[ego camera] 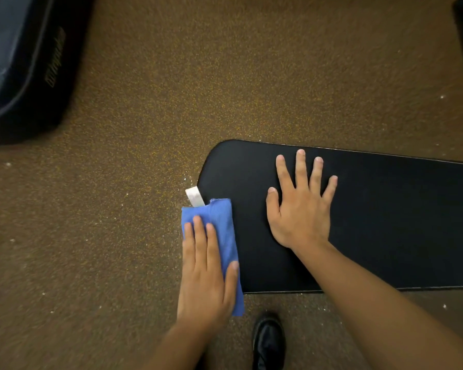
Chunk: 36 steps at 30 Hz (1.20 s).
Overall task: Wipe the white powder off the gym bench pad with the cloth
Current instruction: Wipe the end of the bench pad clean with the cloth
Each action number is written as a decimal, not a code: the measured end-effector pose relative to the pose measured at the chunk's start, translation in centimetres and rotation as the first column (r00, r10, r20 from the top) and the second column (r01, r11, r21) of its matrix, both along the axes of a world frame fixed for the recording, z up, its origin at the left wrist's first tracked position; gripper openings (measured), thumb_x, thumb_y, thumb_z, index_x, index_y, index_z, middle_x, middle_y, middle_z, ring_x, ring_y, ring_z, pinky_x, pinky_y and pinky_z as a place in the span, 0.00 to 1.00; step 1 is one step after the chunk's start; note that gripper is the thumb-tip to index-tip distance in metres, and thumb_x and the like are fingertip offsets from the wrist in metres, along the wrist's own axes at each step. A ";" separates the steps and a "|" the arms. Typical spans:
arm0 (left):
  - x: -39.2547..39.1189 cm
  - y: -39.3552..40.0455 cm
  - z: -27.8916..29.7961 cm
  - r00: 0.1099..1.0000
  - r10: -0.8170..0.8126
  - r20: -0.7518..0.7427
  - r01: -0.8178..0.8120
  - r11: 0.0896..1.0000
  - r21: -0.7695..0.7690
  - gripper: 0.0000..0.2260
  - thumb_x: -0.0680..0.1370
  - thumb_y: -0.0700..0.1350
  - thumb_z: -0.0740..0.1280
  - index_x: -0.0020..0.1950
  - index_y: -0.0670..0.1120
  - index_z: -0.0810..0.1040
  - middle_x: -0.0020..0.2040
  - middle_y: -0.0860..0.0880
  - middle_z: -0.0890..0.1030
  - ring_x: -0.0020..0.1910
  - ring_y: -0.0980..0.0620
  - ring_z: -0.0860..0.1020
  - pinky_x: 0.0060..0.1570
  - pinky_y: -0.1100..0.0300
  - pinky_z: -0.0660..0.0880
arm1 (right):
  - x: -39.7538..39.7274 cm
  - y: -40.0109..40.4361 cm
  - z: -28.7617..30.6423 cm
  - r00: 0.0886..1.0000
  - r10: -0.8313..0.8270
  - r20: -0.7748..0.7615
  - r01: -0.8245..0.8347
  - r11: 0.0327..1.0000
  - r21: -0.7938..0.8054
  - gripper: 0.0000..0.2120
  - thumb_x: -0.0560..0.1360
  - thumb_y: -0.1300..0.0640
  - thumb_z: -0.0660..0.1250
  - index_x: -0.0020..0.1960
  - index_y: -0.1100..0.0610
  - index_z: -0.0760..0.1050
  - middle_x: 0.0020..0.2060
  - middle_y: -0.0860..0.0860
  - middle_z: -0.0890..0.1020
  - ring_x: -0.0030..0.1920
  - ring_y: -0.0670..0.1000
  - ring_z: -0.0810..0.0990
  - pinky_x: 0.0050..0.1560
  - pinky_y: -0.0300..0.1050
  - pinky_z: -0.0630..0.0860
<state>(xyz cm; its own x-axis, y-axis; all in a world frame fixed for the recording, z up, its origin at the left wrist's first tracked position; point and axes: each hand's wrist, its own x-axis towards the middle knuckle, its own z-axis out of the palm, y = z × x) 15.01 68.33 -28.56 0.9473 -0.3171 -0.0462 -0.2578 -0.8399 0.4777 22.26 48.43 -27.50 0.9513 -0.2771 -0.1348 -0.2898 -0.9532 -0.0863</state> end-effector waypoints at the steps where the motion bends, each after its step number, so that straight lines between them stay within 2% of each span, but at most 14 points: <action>1: 0.0 0.1 -0.2 1.000 0.002 0.005 -0.002 1.000 0.017 0.31 0.82 0.53 0.52 0.79 0.37 0.48 0.80 0.38 0.47 0.79 0.39 0.44 0.74 0.44 0.48 | 0.0 0.1 0.0 1.000 0.000 0.002 0.000 1.000 0.000 0.30 0.79 0.43 0.45 0.80 0.48 0.49 0.79 0.56 0.51 0.78 0.64 0.47 0.73 0.71 0.49; 6: 7.6 -2.3 0.6 1.000 -0.030 0.003 0.029 0.987 0.157 0.31 0.82 0.58 0.46 0.79 0.42 0.43 0.80 0.42 0.43 0.79 0.44 0.39 0.77 0.46 0.42 | 0.0 0.1 0.0 1.000 -0.002 0.006 0.002 1.000 0.004 0.30 0.79 0.43 0.46 0.80 0.48 0.49 0.79 0.56 0.51 0.78 0.63 0.47 0.73 0.71 0.49; 10: 13.5 -4.5 0.7 0.998 -0.059 -0.010 0.060 0.975 0.212 0.32 0.81 0.58 0.43 0.79 0.40 0.43 0.80 0.41 0.43 0.79 0.44 0.40 0.77 0.44 0.45 | 0.1 0.1 0.0 1.000 0.002 0.011 -0.002 1.000 0.002 0.30 0.79 0.43 0.46 0.80 0.48 0.50 0.79 0.56 0.52 0.78 0.63 0.48 0.73 0.71 0.49; 13: 10.4 -4.2 0.8 1.000 -0.028 0.013 0.025 0.981 0.194 0.31 0.82 0.56 0.47 0.79 0.38 0.48 0.80 0.38 0.48 0.79 0.41 0.44 0.76 0.43 0.48 | 0.1 0.1 0.0 1.000 0.005 -0.005 -0.005 1.000 -0.003 0.30 0.79 0.43 0.46 0.80 0.48 0.50 0.79 0.56 0.51 0.78 0.64 0.48 0.73 0.71 0.49; 16: 2.6 -4.0 0.9 0.995 -0.101 0.019 0.094 0.968 0.234 0.30 0.82 0.54 0.51 0.78 0.36 0.54 0.79 0.36 0.52 0.79 0.39 0.50 0.74 0.41 0.52 | 0.1 0.0 0.1 1.000 0.004 -0.008 -0.004 1.000 0.001 0.30 0.79 0.43 0.45 0.80 0.48 0.49 0.80 0.56 0.51 0.78 0.63 0.47 0.73 0.71 0.49; 18: -0.1 -4.1 0.9 0.990 -0.139 0.018 0.130 0.958 0.254 0.30 0.81 0.53 0.52 0.77 0.36 0.58 0.78 0.36 0.56 0.78 0.38 0.54 0.72 0.40 0.54 | 0.1 0.1 0.0 1.000 -0.003 -0.007 0.003 1.000 0.007 0.30 0.79 0.44 0.45 0.80 0.48 0.49 0.80 0.56 0.50 0.78 0.63 0.47 0.73 0.70 0.49; 22: 5.1 -5.3 0.6 0.979 -0.204 0.030 0.189 0.945 0.267 0.29 0.81 0.53 0.49 0.78 0.37 0.57 0.79 0.38 0.55 0.78 0.40 0.52 0.73 0.40 0.53 | 0.0 -0.1 0.0 1.000 -0.006 0.006 0.006 1.000 0.018 0.29 0.79 0.45 0.44 0.80 0.48 0.50 0.80 0.55 0.51 0.78 0.63 0.48 0.73 0.70 0.49; 26: 13.5 -6.1 0.9 0.999 -0.044 -0.001 0.043 0.972 0.232 0.30 0.81 0.54 0.43 0.79 0.38 0.49 0.80 0.39 0.48 0.79 0.42 0.45 0.76 0.42 0.48 | 0.0 -0.1 -0.1 1.000 0.009 0.000 -0.009 1.000 0.017 0.29 0.79 0.45 0.45 0.80 0.47 0.49 0.80 0.55 0.50 0.78 0.63 0.47 0.73 0.70 0.48; 30: 9.4 -3.3 0.8 1.000 0.008 -0.012 -0.005 0.979 0.201 0.29 0.82 0.53 0.45 0.79 0.39 0.47 0.80 0.40 0.46 0.79 0.43 0.43 0.76 0.43 0.49 | 0.0 -0.1 0.0 1.000 -0.001 -0.005 0.001 1.000 0.021 0.29 0.79 0.45 0.45 0.80 0.48 0.49 0.80 0.55 0.51 0.78 0.63 0.47 0.73 0.70 0.48; 33: 3.1 -3.6 0.9 1.000 -0.003 0.001 0.002 0.965 0.263 0.29 0.81 0.52 0.49 0.78 0.36 0.52 0.79 0.37 0.51 0.79 0.39 0.49 0.74 0.39 0.53 | 0.1 0.0 0.0 1.000 0.002 -0.005 -0.002 1.000 0.027 0.29 0.79 0.45 0.44 0.80 0.48 0.49 0.80 0.55 0.51 0.78 0.63 0.47 0.73 0.71 0.47; 36: 1.2 -6.0 0.9 0.998 -0.058 0.024 0.050 0.966 0.254 0.29 0.81 0.51 0.50 0.77 0.36 0.56 0.78 0.36 0.55 0.78 0.38 0.53 0.72 0.39 0.53 | 0.1 0.0 -0.1 1.000 0.001 -0.003 -0.001 1.000 0.013 0.29 0.79 0.45 0.44 0.80 0.48 0.48 0.80 0.56 0.51 0.78 0.63 0.48 0.73 0.71 0.48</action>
